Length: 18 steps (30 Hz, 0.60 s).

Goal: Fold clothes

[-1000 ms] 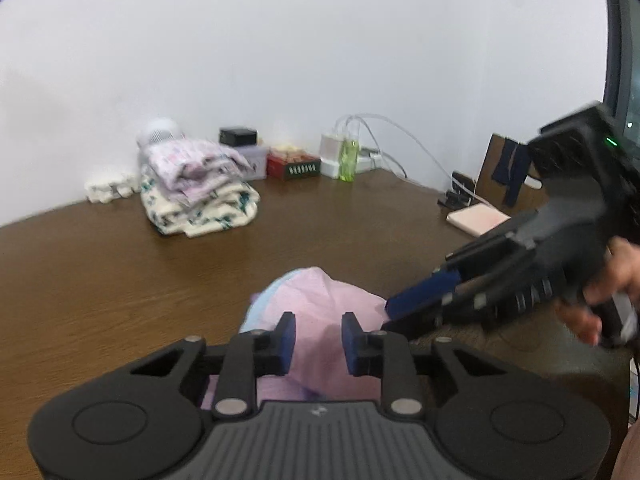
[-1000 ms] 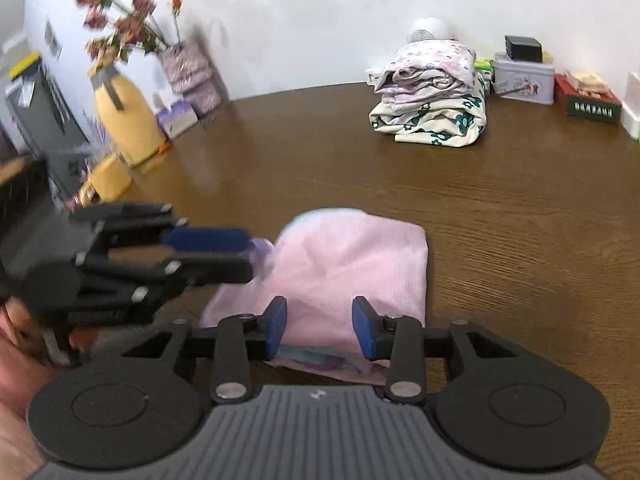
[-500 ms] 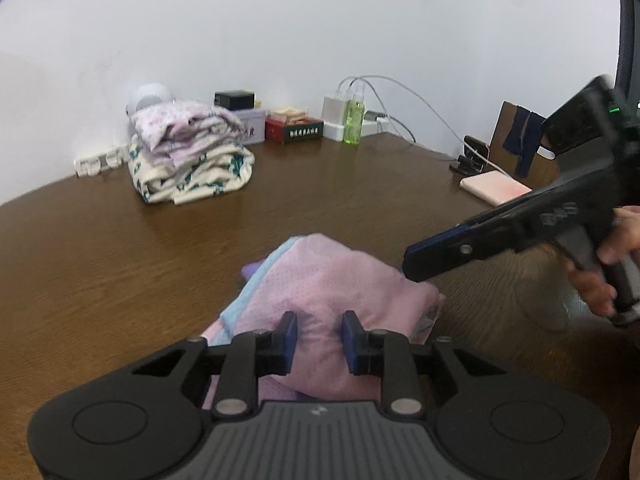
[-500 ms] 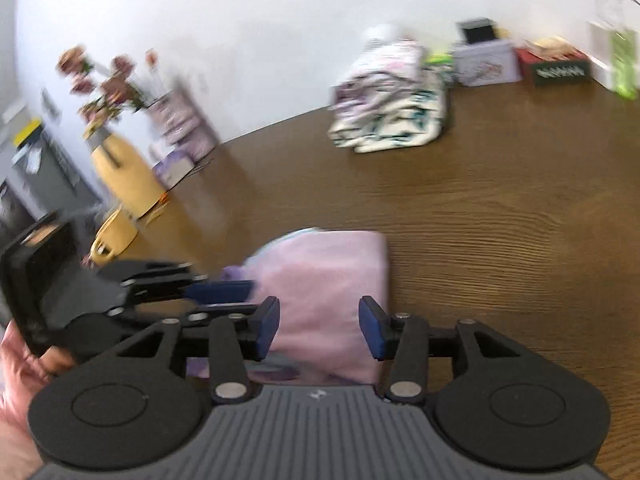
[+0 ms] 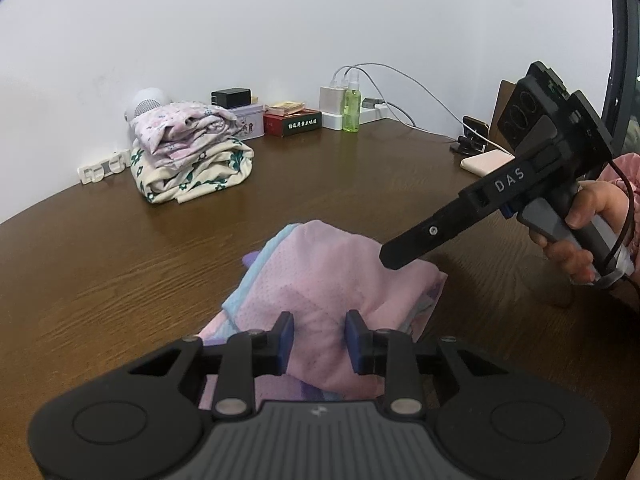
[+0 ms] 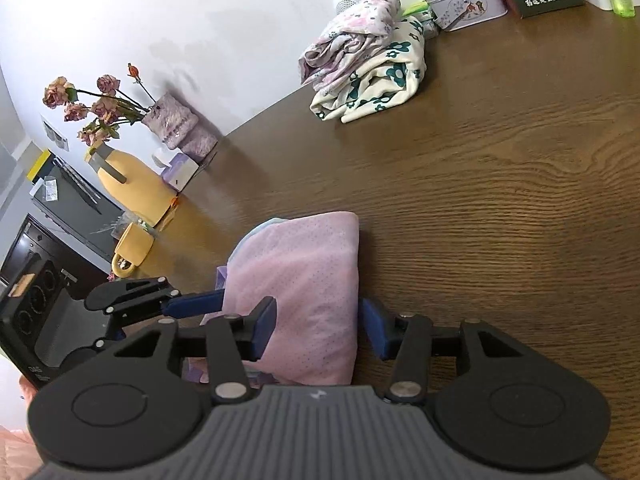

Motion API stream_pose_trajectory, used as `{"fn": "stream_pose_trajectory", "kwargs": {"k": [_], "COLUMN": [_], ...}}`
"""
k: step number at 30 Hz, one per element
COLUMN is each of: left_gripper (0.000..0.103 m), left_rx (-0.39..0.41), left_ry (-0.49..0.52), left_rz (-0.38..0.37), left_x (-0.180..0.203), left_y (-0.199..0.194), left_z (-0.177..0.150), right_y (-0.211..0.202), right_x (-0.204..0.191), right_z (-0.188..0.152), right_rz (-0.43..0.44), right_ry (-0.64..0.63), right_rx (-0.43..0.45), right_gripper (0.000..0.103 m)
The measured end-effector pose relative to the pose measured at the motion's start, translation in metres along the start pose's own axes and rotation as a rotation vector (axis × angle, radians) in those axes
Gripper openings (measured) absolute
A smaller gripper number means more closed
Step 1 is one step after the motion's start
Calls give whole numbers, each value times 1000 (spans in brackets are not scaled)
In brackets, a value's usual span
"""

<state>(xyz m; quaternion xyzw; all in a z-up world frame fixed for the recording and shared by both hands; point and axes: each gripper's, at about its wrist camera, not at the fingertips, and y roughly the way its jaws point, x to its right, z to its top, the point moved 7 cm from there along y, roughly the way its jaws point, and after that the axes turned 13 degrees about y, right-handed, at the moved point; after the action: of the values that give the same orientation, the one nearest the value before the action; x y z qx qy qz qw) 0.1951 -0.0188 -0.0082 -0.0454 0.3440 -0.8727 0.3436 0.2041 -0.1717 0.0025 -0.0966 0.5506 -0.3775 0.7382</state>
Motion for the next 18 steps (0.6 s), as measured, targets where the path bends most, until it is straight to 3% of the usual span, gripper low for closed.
{"fn": "stream_pose_trajectory", "kwargs": {"k": [5, 10, 12, 16, 18], "left_gripper": [27, 28, 30, 37, 48], "left_rx": [9, 18, 22, 41, 45], "left_ry": [-26, -45, -43, -39, -50], "left_rz": [-15, -28, -30, -58, -73], "left_x": [-3, -6, -5, 3, 9], "left_y": [-1, -2, -2, 4, 11], "left_z": [-4, -7, -7, -1, 3], "right_y": [5, 11, 4, -14, -19], "right_x": [0, 1, -4, -34, -54], "right_z": [-6, -13, -9, 0, 3], "right_rz": [53, 64, 75, 66, 30], "right_ry": [35, 79, 79, -15, -90], "right_rx": [-32, -51, -23, 24, 33], "right_gripper": [44, 17, 12, 11, 11]}}
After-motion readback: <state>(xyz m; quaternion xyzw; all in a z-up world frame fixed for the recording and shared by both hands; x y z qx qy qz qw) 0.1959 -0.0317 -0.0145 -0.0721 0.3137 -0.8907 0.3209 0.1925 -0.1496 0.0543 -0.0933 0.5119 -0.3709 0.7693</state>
